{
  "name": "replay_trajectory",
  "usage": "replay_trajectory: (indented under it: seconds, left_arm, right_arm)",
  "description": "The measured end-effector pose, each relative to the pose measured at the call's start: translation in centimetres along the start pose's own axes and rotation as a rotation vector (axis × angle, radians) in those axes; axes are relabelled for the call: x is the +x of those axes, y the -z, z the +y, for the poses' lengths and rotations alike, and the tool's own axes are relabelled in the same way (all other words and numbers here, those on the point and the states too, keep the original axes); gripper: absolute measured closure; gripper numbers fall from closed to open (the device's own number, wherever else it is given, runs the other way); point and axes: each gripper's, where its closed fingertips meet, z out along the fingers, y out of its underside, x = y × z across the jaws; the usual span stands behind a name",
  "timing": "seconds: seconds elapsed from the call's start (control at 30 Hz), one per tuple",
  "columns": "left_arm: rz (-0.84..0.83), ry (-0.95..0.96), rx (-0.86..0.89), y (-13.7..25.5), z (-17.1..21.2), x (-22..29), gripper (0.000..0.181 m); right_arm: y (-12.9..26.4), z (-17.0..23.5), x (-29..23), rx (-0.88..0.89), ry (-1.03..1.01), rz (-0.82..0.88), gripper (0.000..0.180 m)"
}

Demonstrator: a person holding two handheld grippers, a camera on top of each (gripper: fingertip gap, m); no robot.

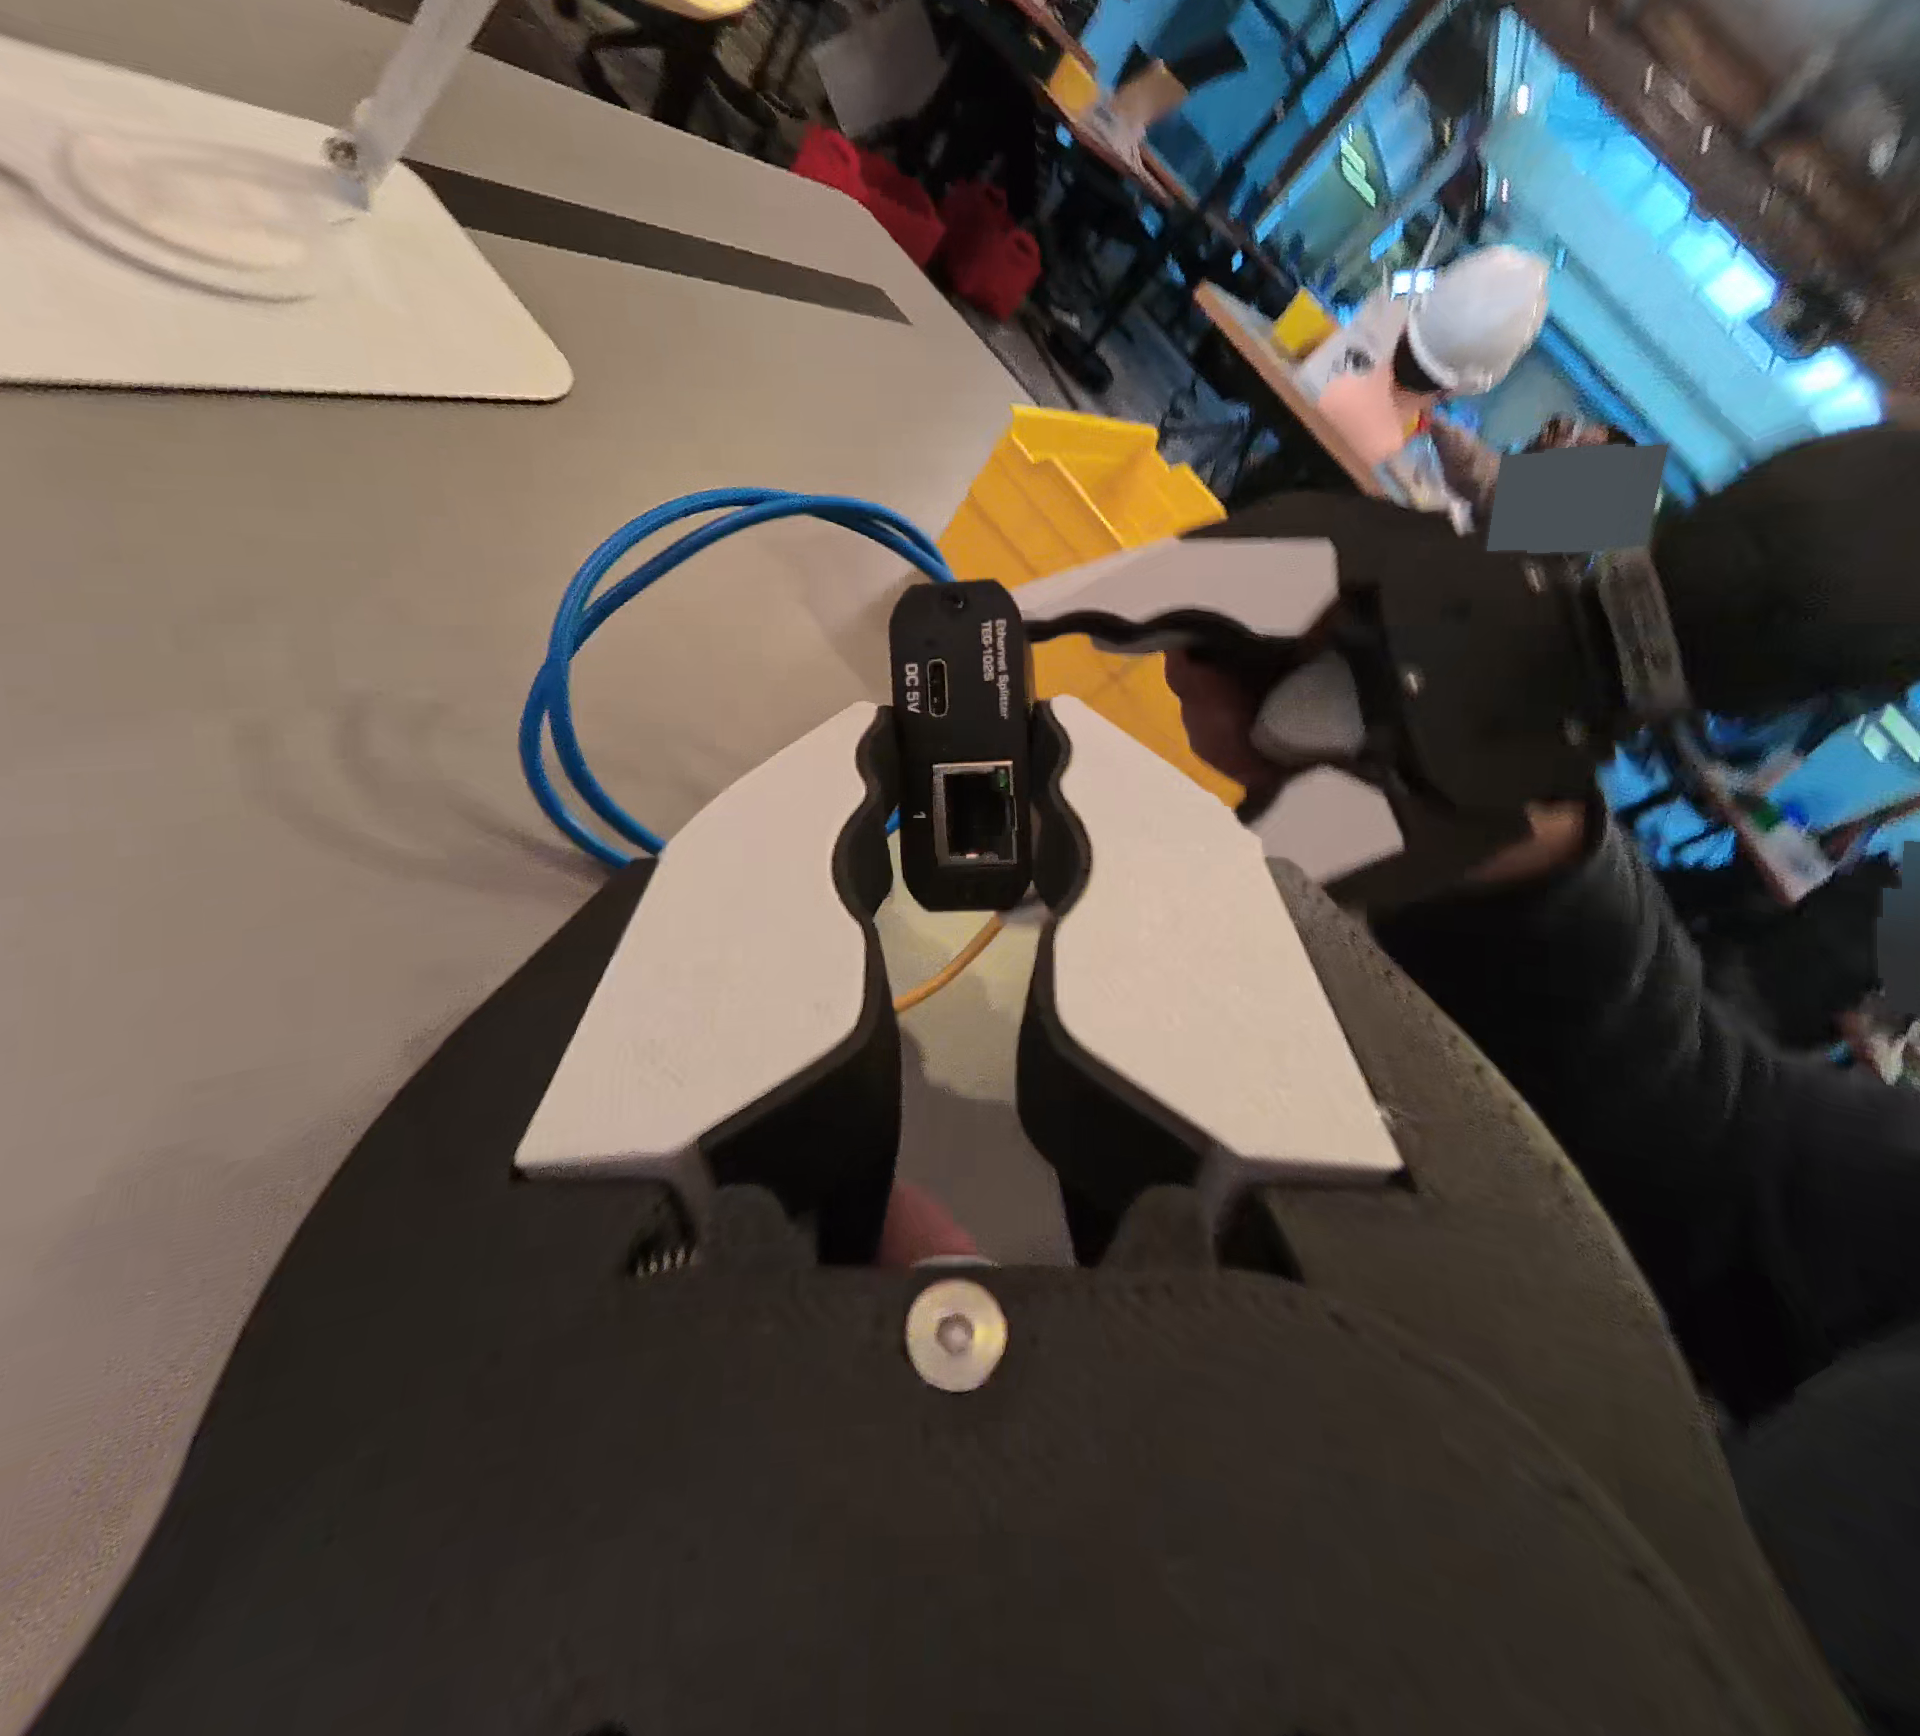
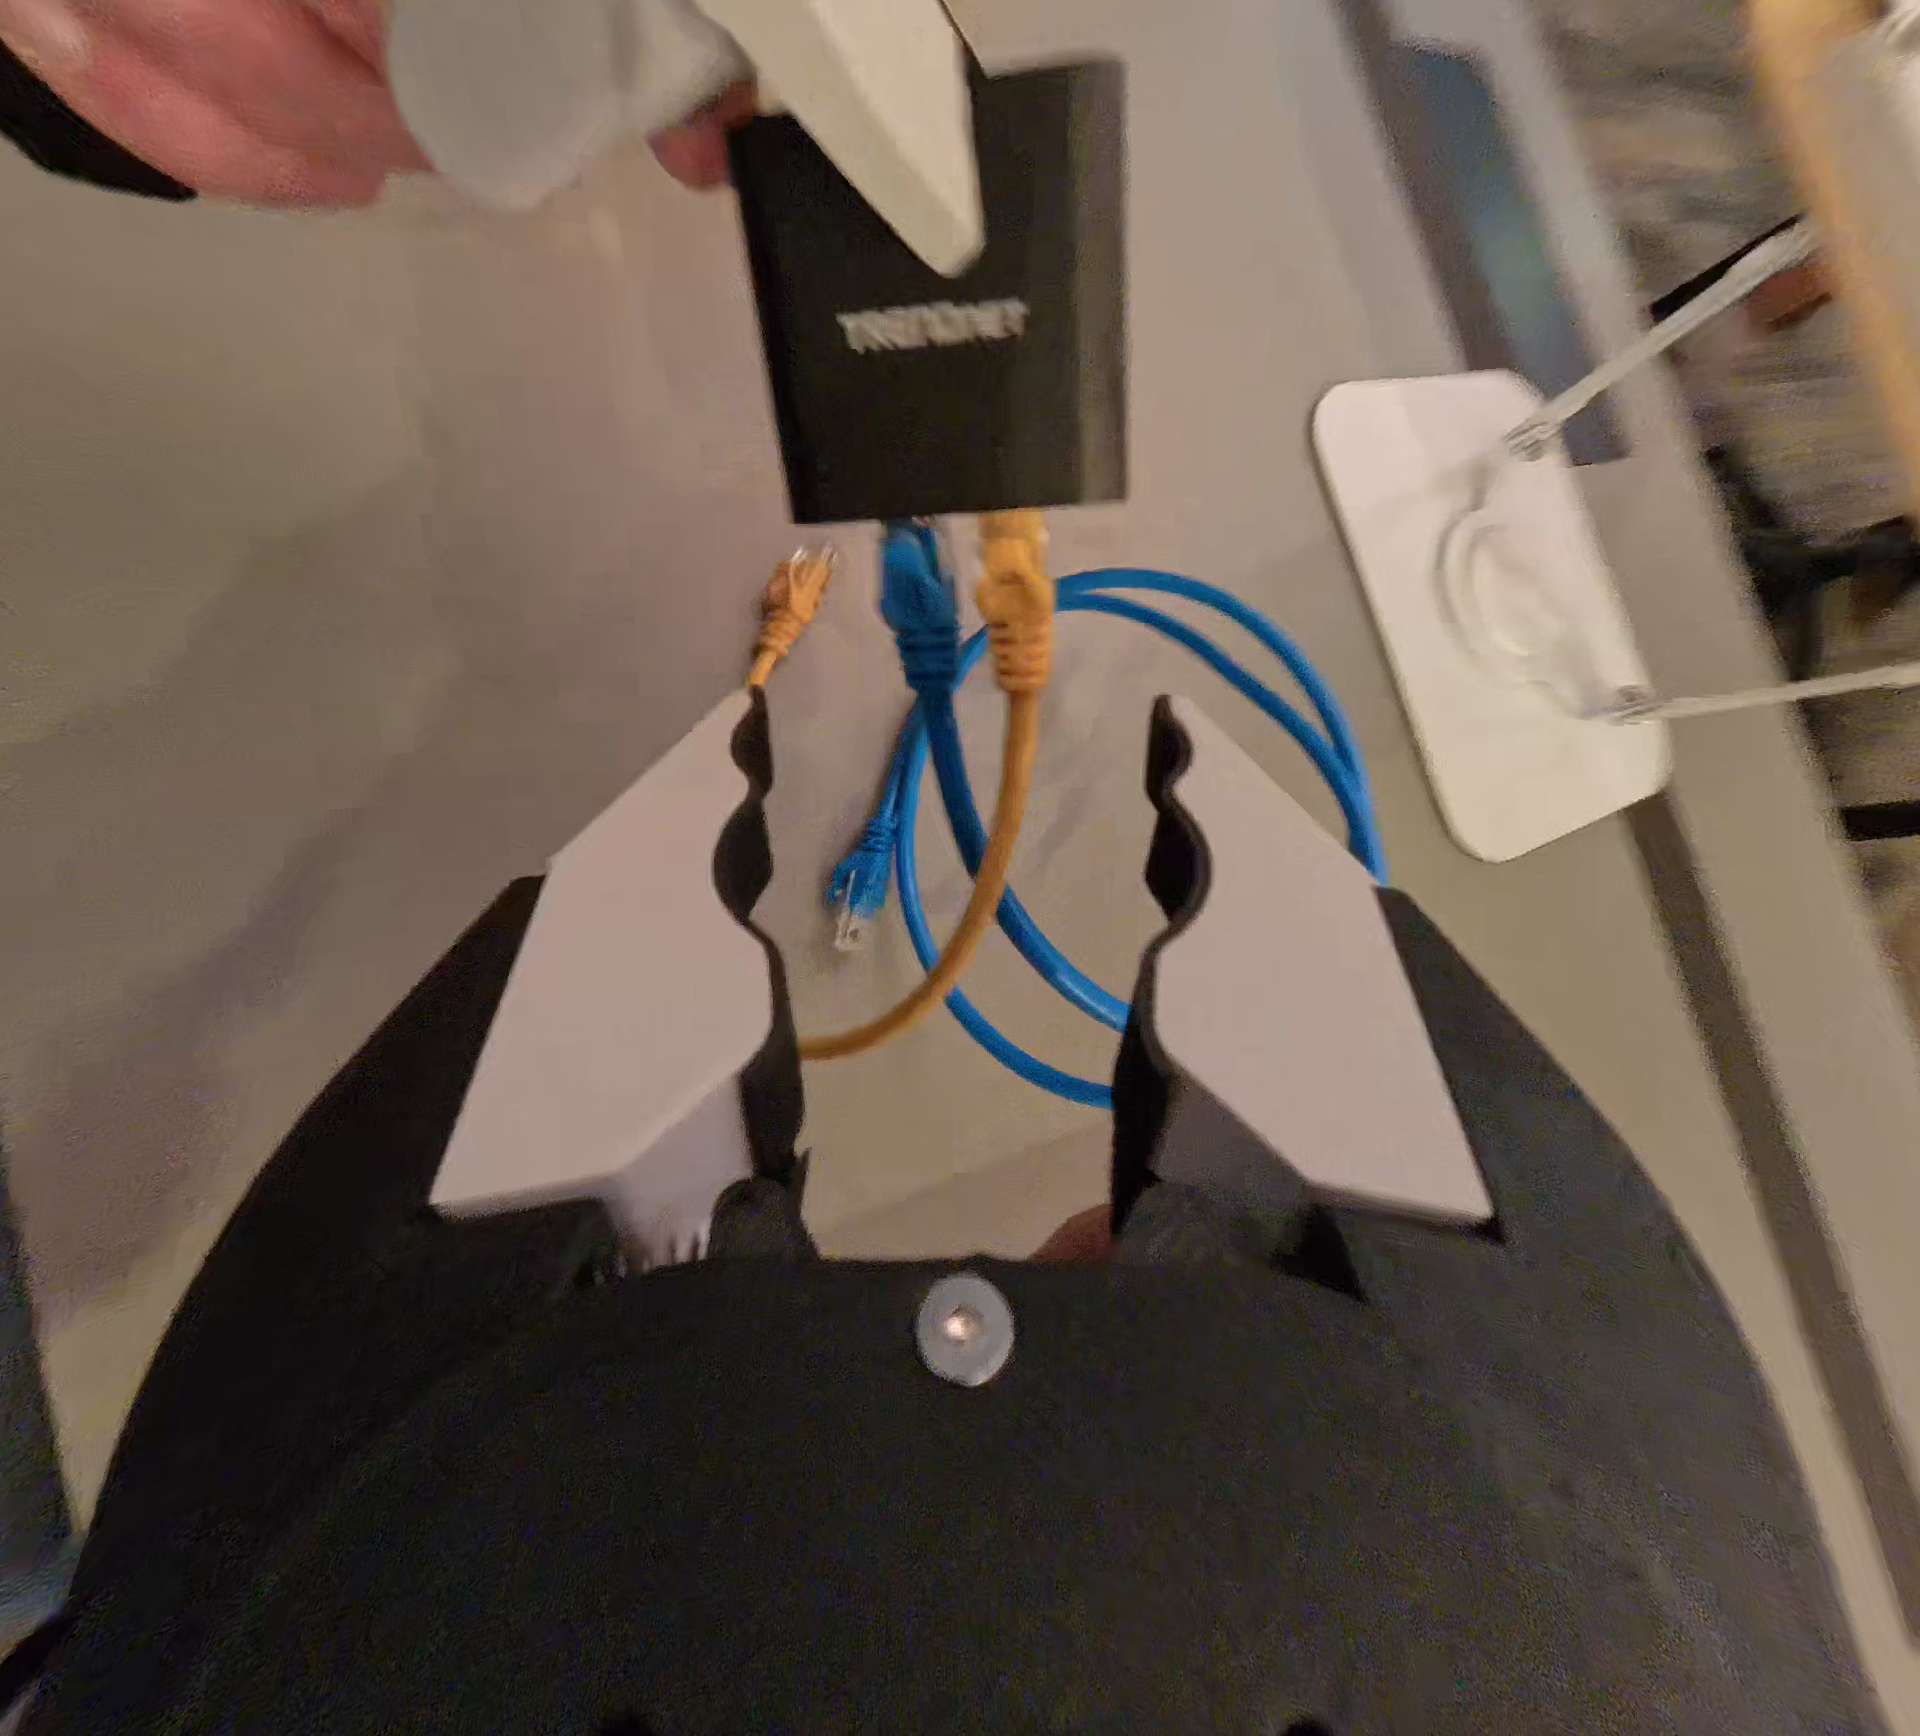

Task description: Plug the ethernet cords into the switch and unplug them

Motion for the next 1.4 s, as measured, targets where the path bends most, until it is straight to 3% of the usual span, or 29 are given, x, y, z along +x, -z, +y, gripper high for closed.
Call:
replay_trajectory:
  seconds: [0.07,0.13,0.27,0.33,0.57,0.67,0.9,1.13,1.23,1.4]
  left_arm:
    - [-0.002,0.044,0.034,-0.2,0.2,0.0,0.157]
    - [0.012,0.059,0.037,-0.5,0.6,0.6,0.157]
    - [0.05,0.083,0.019,-1.2,1.9,2.2,0.157]
    - [0.038,0.096,0.035,-1.2,2.1,2.4,0.157]
    - [0.088,0.086,0.048,-1.0,2.3,2.8,0.152]
    - [0.13,-0.013,0.066,0.4,1.2,3.5,0.148]
    - [0.006,-0.442,0.001,3.3,1.1,2.8,0.125]
    - [0.013,-0.945,-0.196,0.6,4.4,4.7,0.101]
    - [0.068,-0.954,-0.232,-0.3,5.3,5.2,0.117]
    - [0.101,-0.905,-0.198,-0.7,5.7,5.4,0.119]
  right_arm:
    - [-0.2,-0.9,-0.7,0.024,0.07,0.098,0.091]
    - [-0.5,-1.9,-0.8,0.073,0.093,0.162,0.091]
    - [-0.9,-2.6,0.0,0.116,0.083,0.136,0.088]
    - [-1.1,-2.6,-0.9,0.105,0.134,0.044,0.112]
    - [-0.7,-2.2,-1.8,0.123,0.102,-0.094,0.114]
    - [0.1,-2.2,-1.9,0.176,0.053,-0.178,0.114]
    - [1.9,-2.1,-3.0,0.222,0.007,-0.367,0.115]
    - [2.0,-1.7,-5.3,0.123,0.102,-0.486,0.115]
    - [2.2,-1.7,-6.2,0.084,0.148,-0.54,0.115]
    - [2.1,-0.9,-6.4,0.011,0.2,-0.566,0.111]
